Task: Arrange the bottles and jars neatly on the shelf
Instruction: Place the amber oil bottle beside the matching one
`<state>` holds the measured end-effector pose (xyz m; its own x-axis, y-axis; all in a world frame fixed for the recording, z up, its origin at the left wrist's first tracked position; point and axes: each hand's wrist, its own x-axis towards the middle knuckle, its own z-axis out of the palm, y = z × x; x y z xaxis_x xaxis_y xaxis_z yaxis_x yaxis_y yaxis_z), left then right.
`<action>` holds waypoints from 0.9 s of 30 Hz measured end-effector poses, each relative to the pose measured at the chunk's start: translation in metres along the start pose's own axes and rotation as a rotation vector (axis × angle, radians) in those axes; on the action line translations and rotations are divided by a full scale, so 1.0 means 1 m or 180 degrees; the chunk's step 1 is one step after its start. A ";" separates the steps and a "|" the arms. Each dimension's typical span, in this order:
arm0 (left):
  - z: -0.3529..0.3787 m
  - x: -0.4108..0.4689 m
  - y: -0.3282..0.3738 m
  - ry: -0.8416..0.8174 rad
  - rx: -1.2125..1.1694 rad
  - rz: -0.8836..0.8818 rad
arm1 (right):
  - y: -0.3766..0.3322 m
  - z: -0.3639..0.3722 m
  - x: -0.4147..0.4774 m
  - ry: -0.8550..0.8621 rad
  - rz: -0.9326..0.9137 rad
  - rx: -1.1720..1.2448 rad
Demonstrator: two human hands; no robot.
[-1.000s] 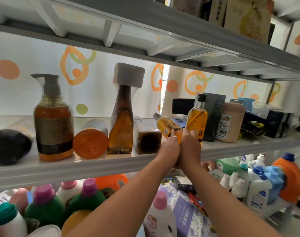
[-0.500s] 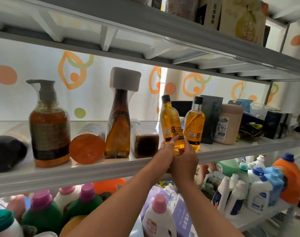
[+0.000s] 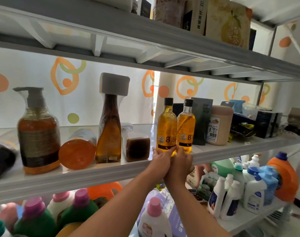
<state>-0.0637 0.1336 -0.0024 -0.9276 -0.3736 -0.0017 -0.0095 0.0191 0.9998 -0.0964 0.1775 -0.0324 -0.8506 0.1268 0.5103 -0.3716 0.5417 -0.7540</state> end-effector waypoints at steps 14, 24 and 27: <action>0.001 0.001 -0.008 0.0252 0.0149 0.0442 | -0.011 -0.003 0.003 -0.0147 0.0275 0.0184; -0.002 -0.014 -0.007 0.0246 0.0890 0.0788 | -0.009 -0.011 0.003 -0.0301 0.0037 0.0057; -0.011 -0.030 -0.010 0.0824 0.1594 0.1299 | -0.012 -0.017 -0.001 -0.0112 0.0036 0.0155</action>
<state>-0.0314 0.1351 -0.0116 -0.7752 -0.4536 0.4397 0.0921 0.6074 0.7891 -0.0851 0.1850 -0.0169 -0.8670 0.1029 0.4875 -0.3789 0.4992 -0.7792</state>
